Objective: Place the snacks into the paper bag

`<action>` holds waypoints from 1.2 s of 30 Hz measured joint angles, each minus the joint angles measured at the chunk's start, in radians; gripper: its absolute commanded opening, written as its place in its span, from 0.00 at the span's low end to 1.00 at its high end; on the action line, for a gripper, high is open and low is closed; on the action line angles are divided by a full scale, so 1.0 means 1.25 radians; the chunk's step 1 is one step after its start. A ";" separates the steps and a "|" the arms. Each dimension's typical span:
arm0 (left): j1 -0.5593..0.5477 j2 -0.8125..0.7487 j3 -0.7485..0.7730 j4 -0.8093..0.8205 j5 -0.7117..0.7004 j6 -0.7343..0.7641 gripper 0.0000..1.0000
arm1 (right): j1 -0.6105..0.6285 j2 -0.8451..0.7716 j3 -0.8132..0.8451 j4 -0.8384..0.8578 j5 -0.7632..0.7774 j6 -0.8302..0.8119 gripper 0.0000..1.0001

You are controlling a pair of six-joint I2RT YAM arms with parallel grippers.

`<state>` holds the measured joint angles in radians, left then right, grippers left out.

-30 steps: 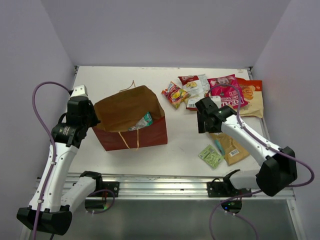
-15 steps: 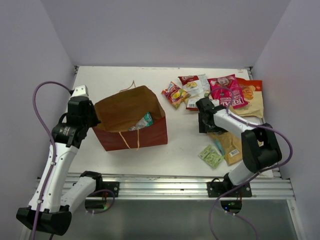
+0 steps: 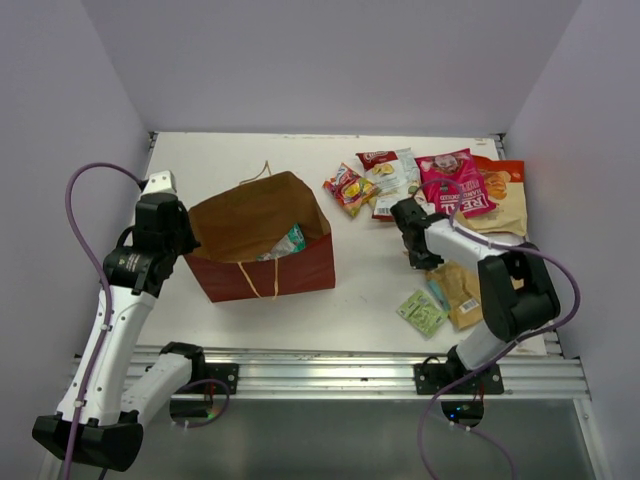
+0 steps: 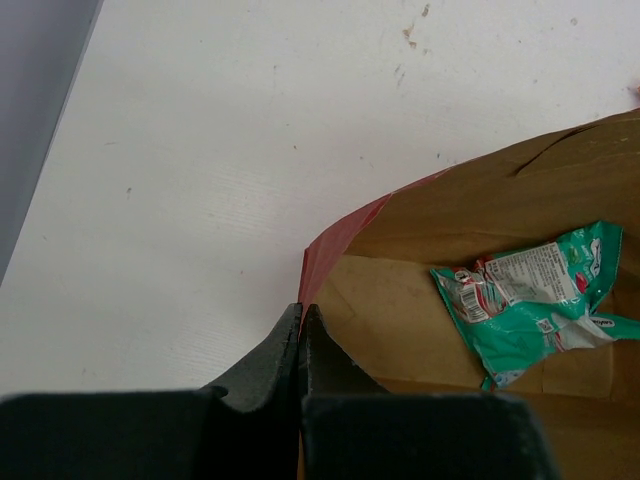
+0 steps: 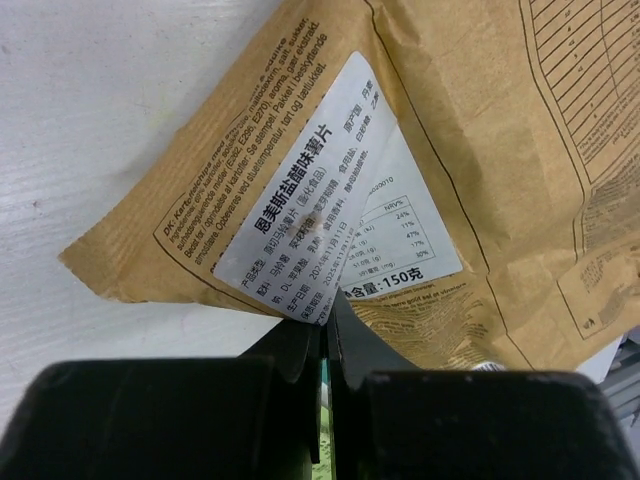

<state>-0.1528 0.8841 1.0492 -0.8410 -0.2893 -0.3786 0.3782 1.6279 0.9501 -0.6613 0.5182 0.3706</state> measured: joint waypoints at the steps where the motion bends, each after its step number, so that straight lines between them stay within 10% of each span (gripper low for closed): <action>1: 0.000 0.000 0.000 0.000 0.000 0.000 0.00 | 0.000 -0.005 0.005 -0.008 -0.001 -0.003 0.00; 7: 0.000 0.000 0.000 0.000 -0.002 0.000 0.00 | -0.001 -0.139 0.162 -0.136 -0.063 -0.029 0.00; 21: 0.000 0.002 0.000 0.002 0.000 0.000 0.00 | 0.219 -0.060 1.099 -0.245 -0.414 -0.029 0.00; 36: 0.000 -0.001 0.000 0.002 -0.001 0.000 0.00 | 0.495 0.144 1.225 -0.199 -0.619 0.091 0.00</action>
<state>-0.1528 0.8833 1.0492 -0.8391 -0.2901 -0.3782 0.9966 1.8076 2.4817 -0.9096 -0.2554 0.4847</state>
